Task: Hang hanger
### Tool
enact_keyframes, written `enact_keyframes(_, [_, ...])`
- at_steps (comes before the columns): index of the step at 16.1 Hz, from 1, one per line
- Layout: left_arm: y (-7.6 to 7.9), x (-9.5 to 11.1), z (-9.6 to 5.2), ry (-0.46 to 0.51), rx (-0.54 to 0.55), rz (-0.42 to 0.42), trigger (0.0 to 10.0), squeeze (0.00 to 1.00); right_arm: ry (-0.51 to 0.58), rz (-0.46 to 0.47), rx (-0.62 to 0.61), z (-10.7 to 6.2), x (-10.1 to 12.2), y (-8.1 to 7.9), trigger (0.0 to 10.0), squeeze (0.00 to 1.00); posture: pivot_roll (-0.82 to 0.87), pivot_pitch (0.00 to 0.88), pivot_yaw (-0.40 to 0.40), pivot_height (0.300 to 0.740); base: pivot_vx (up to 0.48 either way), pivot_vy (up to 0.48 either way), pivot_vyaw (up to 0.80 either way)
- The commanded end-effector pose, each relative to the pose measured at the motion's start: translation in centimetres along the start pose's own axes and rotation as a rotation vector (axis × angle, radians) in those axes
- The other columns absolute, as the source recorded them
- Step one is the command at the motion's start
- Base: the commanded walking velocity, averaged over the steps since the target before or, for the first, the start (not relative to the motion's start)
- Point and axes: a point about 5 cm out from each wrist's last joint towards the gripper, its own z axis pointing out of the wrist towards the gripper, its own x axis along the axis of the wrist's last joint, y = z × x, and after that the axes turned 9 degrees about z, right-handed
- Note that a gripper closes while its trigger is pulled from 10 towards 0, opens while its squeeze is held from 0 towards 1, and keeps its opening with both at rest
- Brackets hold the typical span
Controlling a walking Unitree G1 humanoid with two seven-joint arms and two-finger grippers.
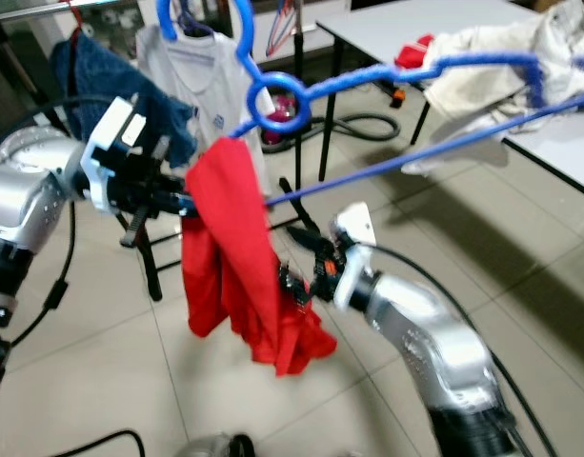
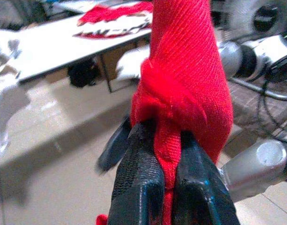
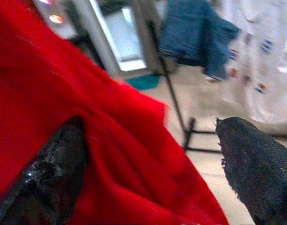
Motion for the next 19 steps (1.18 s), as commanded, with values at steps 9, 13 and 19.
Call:
enact_keyframes(9, [-1.7, 4.1, -0.9, 0.065, 0.094, 0.163, 0.0, 0.0, -0.473, 0.023, -0.126, -0.8, -8.2, 1.3, 0.0, 0.0, 0.0, 0.09, 0.067, 0.74, 0.0, 0.0, 0.0])
enact_keyframes(13, [-1.8, 4.4, -1.8, 0.058, 0.138, 0.174, 0.0, 0.0, -0.562, 0.058, -0.222, -2.7, -10.3, 2.7, 0.0, 0.0, 0.0, 0.087, 0.06, 0.74, 0.0, 0.0, 0.0])
enact_keyframes(19, [-1.4, 3.6, -3.2, -0.011, 0.189, 0.163, 0.0, 0.0, -0.548, 0.029, -0.361, -6.1, -9.0, 6.0, 0.0, 0.0, 0.01, 0.076, 0.06, 0.74, 0.0, 0.0, 0.0])
